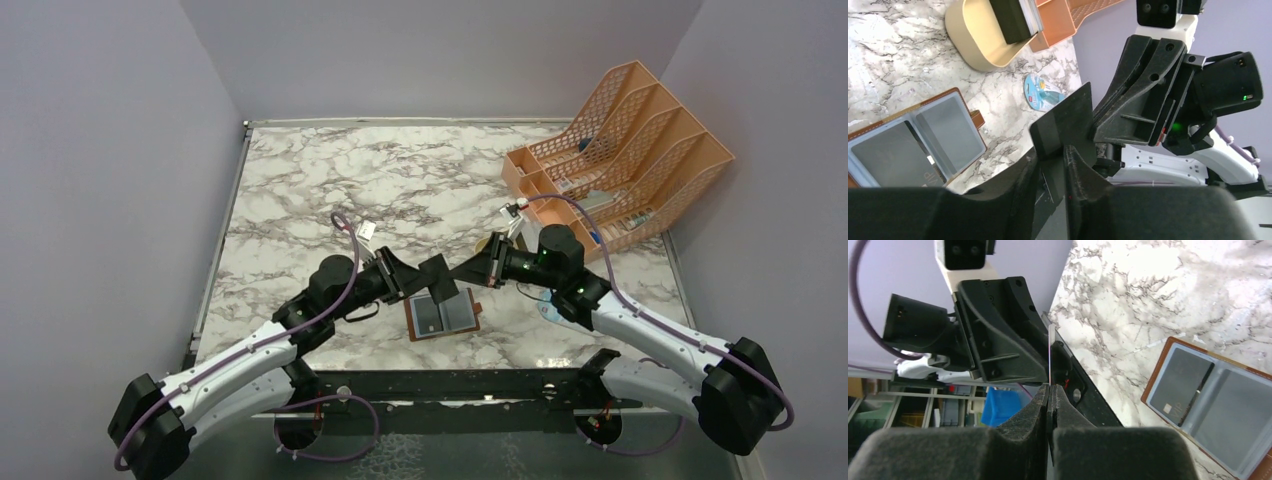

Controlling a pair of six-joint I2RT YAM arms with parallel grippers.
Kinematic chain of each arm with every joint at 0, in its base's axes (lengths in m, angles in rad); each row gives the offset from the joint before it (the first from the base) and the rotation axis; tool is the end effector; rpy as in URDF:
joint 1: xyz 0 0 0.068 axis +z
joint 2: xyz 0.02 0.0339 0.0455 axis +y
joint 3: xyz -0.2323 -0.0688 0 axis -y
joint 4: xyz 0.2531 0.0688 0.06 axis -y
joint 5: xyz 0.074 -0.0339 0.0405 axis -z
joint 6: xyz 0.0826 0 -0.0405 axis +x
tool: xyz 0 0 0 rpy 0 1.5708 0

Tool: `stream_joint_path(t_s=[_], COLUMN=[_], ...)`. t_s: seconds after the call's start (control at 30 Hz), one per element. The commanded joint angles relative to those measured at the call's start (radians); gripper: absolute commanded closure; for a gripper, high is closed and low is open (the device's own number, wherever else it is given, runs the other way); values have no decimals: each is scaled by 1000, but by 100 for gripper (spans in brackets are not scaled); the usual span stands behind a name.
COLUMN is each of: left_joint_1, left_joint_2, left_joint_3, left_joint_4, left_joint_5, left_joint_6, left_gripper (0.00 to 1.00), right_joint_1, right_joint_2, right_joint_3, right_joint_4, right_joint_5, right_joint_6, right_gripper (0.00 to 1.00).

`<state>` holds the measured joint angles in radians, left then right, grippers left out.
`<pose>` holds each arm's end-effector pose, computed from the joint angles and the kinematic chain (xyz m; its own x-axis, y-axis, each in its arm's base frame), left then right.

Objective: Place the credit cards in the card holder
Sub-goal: Pick up the credit card from the storage box, then insert the credit card into the card holder.

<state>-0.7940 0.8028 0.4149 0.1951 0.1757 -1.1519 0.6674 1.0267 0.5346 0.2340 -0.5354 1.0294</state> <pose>0.1776 -0.2013 0.2106 -0.8060 -0.4632 -0.3686 0.2118 0.3558 -0.9102 0.2028 0.2135 0.2085 -0.8916 0.2358 -0.3867 -0.3022 0.3262 0.8957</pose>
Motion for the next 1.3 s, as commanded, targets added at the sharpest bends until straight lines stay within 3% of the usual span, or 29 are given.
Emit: stream_joint_path(t_s=[0.0,0.1,0.23,0.5,0.83,1.03,1.27], left_joint_1=[0,0,0,0,5,36,79], left_joint_2=[-35,-51,-62,-52,37,132,230], left_joint_3=[-29,-34,-31,-13,52,69,33], left_joint_4=[82,76,43,-59,-227,-232,-124], left_joint_5=[-15,-28,-45,-73,-110,-38,92], left_joint_6=[-42,-31,-7,54,174,199,165], left_gripper=[81,100,100,100,100,100,100], right_joint_1=[-4,-4,-5,-4,-3,1,16], right_joint_2=[-4,3,-7,-53,65,124,169], right_joint_3=[-15,-23,-26,35,128,91,47], right_joint_4=[87,87,44,-183,-487,-503,-488], right_joint_5=[-37,-39,-26,108,270,344,392], right_joint_6=[46,49,19,-114,-325,-338,-350], right_gripper=[99,99,92,60,63,66,68])
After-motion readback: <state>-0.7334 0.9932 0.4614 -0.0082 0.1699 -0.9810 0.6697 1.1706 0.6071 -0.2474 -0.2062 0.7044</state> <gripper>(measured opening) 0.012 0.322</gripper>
